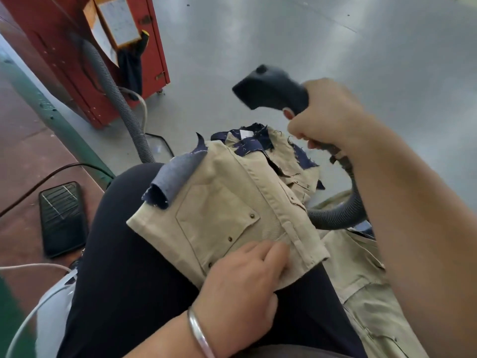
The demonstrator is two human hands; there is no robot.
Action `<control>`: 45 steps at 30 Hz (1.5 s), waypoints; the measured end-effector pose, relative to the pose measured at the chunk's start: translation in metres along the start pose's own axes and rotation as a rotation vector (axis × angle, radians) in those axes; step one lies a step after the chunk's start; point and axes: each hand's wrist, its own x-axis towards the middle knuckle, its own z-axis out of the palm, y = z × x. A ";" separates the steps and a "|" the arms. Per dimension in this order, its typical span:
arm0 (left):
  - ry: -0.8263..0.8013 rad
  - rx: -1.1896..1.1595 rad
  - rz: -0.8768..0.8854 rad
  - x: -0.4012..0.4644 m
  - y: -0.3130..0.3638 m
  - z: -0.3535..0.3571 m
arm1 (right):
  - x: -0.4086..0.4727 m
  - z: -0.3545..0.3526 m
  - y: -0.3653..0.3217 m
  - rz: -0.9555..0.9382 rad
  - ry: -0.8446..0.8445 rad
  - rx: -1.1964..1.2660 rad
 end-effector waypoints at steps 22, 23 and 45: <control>-0.094 0.270 0.169 0.004 0.024 -0.014 | -0.190 -0.008 0.082 0.024 -0.194 -0.218; -0.090 0.252 0.158 0.004 0.021 -0.009 | -0.189 -0.006 0.079 0.020 -0.207 -0.223; 0.098 0.119 0.162 0.008 0.010 0.001 | -0.083 -0.019 0.019 -0.122 0.116 -0.002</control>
